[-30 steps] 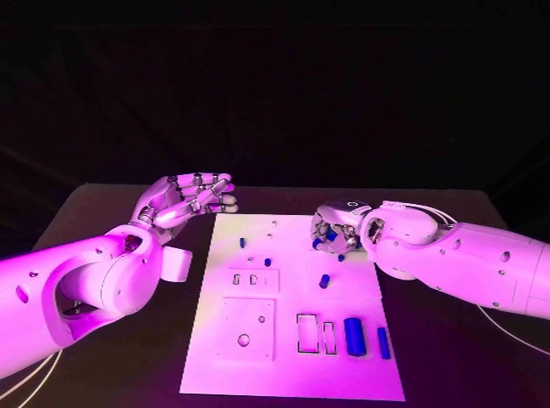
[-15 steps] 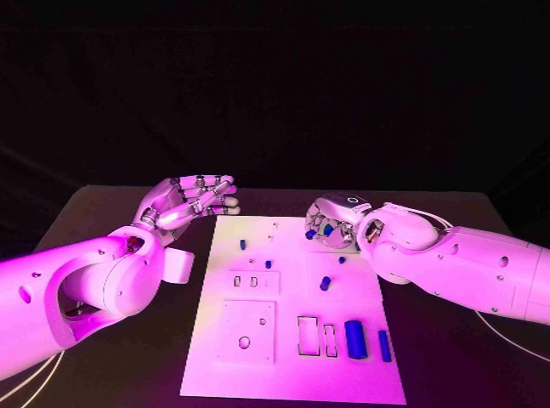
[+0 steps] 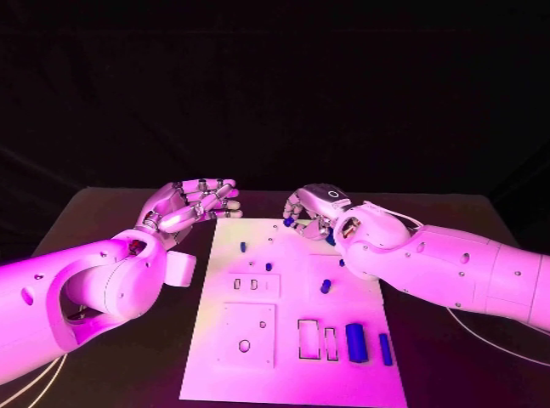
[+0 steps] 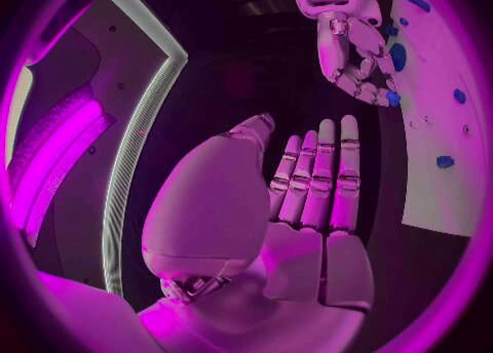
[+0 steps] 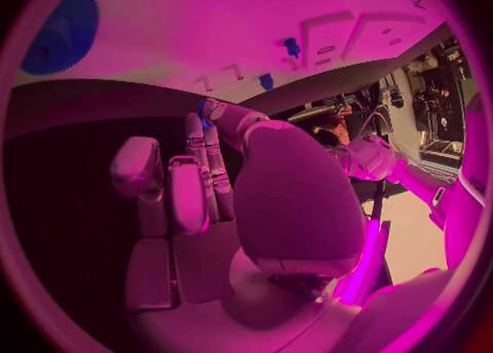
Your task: Assemble the parts on the task board
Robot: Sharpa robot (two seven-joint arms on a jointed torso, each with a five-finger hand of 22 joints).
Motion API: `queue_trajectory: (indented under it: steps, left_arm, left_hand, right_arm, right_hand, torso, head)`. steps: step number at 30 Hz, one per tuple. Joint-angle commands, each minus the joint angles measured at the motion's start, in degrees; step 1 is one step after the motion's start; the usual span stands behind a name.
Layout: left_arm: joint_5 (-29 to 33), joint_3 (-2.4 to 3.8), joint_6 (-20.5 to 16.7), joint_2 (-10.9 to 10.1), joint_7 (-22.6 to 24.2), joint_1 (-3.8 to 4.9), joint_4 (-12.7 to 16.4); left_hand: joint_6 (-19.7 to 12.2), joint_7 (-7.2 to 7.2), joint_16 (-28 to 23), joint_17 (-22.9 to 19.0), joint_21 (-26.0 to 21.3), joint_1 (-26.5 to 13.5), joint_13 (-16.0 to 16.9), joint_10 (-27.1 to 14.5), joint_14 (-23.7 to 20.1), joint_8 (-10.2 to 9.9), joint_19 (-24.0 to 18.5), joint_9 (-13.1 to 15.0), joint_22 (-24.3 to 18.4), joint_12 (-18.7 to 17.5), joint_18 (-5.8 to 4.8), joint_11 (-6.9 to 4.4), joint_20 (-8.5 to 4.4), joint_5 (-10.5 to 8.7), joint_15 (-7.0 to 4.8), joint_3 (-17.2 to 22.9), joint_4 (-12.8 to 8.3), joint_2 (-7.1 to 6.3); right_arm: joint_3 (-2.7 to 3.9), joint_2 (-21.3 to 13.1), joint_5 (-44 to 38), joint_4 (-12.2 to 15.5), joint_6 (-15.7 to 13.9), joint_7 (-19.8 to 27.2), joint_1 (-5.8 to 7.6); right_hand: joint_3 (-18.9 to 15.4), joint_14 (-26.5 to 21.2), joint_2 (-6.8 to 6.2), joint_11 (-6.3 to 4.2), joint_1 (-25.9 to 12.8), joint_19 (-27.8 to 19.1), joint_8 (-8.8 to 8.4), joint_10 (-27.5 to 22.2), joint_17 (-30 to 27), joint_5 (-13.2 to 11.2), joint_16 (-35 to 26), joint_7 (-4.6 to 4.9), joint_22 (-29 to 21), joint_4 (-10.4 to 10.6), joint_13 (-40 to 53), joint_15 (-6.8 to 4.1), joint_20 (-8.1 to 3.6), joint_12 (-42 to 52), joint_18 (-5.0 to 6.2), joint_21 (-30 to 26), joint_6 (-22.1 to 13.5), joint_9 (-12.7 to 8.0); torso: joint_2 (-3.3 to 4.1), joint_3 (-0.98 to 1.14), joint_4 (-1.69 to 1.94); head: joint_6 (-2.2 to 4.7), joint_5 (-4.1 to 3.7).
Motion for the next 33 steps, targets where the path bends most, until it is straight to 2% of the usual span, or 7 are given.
queue_trajectory:
  steps: [1,7,13,19,33]
  left_arm:
    - [0.7,0.05,1.5,0.2,0.2,0.15,0.2]
    - [0.8,0.05,1.4,0.3,0.1,0.19,0.5]
    - [0.8,0.05,1.5,0.3,0.1,0.43,0.8]
    - [0.8,0.05,1.7,0.4,0.1,0.77,0.8]
    - [0.8,0.05,1.8,0.3,0.0,1.21,0.8]
  left_hand:
    - [0.3,0.68,0.4,0.0,0.2,0.7,0.0,0.3,-0.2,0.4,0.5,0.0,0.0,-0.2,0.68,0.01,-0.09,-0.25,0.01,0.4,-0.1,0.01]
    - [0.3,0.68,0.4,0.0,0.2,0.7,0.0,0.3,-0.2,0.4,0.5,0.0,0.0,-0.2,0.68,0.01,-0.09,-0.25,0.01,0.4,-0.1,0.01]
    - [0.3,0.69,0.4,0.1,0.3,0.7,0.0,0.3,-0.3,0.4,0.5,0.1,0.1,-0.2,0.67,0.0,-0.11,-0.25,0.01,0.4,-0.1,0.0]
    - [0.3,0.72,0.4,0.2,0.3,0.7,0.0,0.3,-0.3,0.4,0.5,0.1,0.1,-0.2,0.67,0.01,-0.11,-0.26,0.01,0.4,-0.1,-0.03]
    - [0.3,0.72,0.4,0.2,0.3,0.7,0.0,0.3,-0.3,0.4,0.5,0.1,0.1,-0.2,0.67,0.02,-0.12,-0.26,0.01,0.4,-0.1,-0.04]
  right_arm:
    - [0.03,1.2,0.3,-1.5,-1.1,-0.3,-0.02]
    - [0.02,2.9,0.7,-3.5,0.3,-0.4,-0.1]
    - [0.0,3.8,1.4,-4.5,2.1,-0.7,-0.13]
    - [-0.02,4.4,2.0,-5.3,3.5,-0.9,-0.15]
    - [-0.11,4.8,2.1,-5.8,5.8,-1.3,-0.3]
  right_hand:
    - [0.4,2.0,-0.25,-0.84,-0.6,0.0,0.27,0.5,0.1,0.1,0.4,0.08,0.2,0.1,1.3,-0.11,0.07,-0.1,-0.51,0.4,-0.4,0.2]
    - [0.4,2.0,-0.29,-0.81,-0.6,0.0,0.26,0.4,0.1,0.1,0.4,0.11,0.2,0.0,1.3,-0.08,0.08,-0.2,-0.51,0.5,-0.5,0.2]
    - [0.5,2.0,-0.34,-0.78,-0.8,0.1,0.29,0.4,0.2,0.1,0.5,0.13,0.3,0.1,1.4,-0.05,0.11,-0.2,-0.53,0.5,-0.5,0.3]
    - [0.4,2.1,-0.42,-0.76,-1.0,0.1,0.32,0.4,0.2,0.1,0.5,0.15,0.5,0.1,1.4,-0.02,0.14,-0.1,-0.57,0.6,-0.6,0.3]
    - [0.3,2.0,-0.71,-0.7,-1.8,0.0,0.39,0.3,0.1,0.0,0.6,0.15,0.5,0.4,1.7,0.06,0.26,-0.2,-0.54,0.6,-0.9,0.6]
  torso:
    - [0.13,-0.03,0.2]
    - [0.43,-0.17,0.58]
    - [0.69,-0.42,0.93]
    - [0.93,-0.55,1.11]
    - [0.97,-0.54,1.03]
  head:
    - [-0.13,-0.04]
    - [-0.16,-0.06]
    - [-0.32,-0.1]
    - [-0.42,-0.1]
    - [-0.79,0.09]
